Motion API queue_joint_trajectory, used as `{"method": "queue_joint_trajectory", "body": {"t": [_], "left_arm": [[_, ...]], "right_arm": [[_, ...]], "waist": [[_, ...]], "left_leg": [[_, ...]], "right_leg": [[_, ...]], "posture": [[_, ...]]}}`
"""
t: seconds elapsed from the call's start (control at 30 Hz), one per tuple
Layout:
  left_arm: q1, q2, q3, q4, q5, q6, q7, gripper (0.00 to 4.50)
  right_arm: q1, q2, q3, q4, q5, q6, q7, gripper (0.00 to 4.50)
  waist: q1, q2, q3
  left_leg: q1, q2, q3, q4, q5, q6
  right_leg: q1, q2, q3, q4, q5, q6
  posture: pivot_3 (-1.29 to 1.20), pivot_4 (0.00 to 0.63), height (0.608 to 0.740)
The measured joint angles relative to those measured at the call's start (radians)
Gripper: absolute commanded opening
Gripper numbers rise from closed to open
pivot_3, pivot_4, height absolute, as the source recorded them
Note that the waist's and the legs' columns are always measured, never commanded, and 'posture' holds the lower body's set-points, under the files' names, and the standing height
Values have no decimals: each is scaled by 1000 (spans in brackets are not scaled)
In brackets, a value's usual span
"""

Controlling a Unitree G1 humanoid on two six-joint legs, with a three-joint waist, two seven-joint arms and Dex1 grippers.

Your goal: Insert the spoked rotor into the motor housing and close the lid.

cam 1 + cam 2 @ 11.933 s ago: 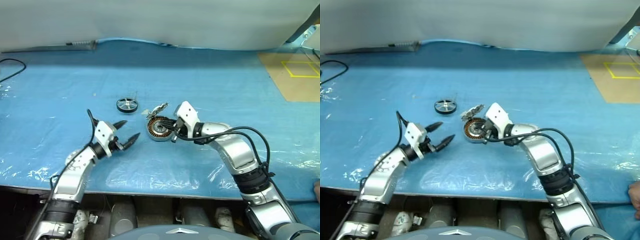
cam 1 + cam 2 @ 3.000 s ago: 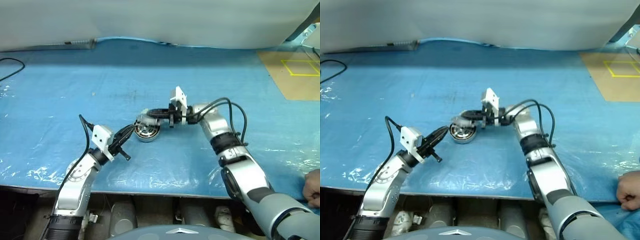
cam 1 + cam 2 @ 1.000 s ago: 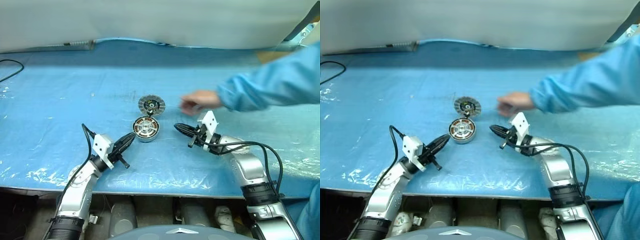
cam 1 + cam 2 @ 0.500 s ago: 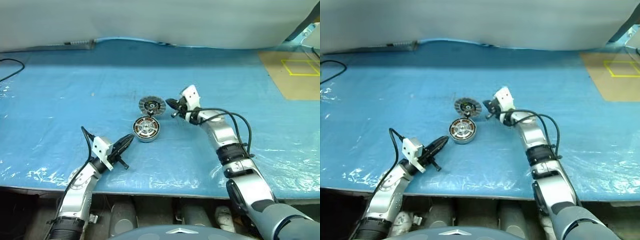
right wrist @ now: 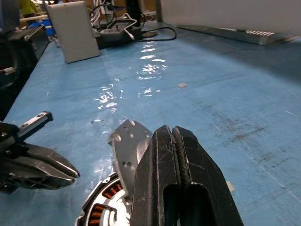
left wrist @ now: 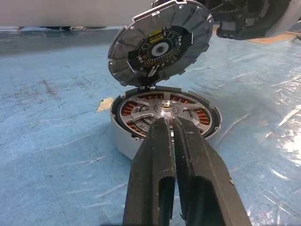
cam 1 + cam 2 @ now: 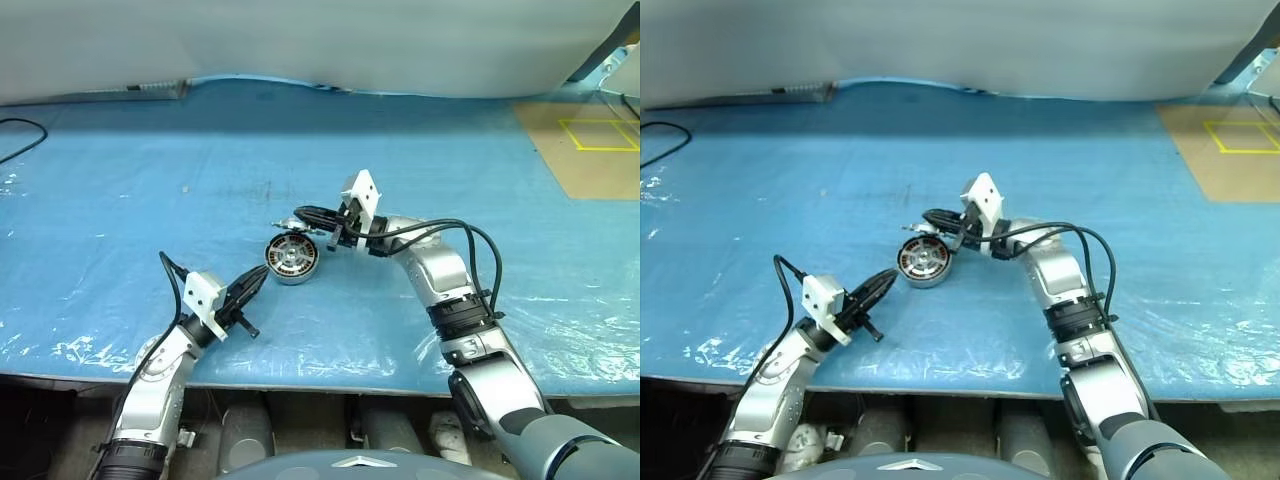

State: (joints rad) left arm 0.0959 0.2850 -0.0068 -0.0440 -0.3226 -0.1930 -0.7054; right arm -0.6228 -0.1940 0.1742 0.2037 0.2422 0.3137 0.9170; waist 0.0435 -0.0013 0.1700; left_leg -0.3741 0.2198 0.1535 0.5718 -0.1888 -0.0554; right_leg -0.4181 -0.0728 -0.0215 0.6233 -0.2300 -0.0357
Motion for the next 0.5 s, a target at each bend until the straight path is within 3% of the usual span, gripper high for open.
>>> {"method": "queue_joint_trajectory", "body": {"t": [0.5], "left_arm": [[28,7,1,-46,-4,31,19,215]], "right_arm": [[132,46,136,-17,-106,-50,-82,0]], "waist": [[0,0,0]], "left_leg": [[1,0,0,0,0,0]], "right_leg": [[0,0,0,0,0,0]], "posture": [[0,150,740]]}}
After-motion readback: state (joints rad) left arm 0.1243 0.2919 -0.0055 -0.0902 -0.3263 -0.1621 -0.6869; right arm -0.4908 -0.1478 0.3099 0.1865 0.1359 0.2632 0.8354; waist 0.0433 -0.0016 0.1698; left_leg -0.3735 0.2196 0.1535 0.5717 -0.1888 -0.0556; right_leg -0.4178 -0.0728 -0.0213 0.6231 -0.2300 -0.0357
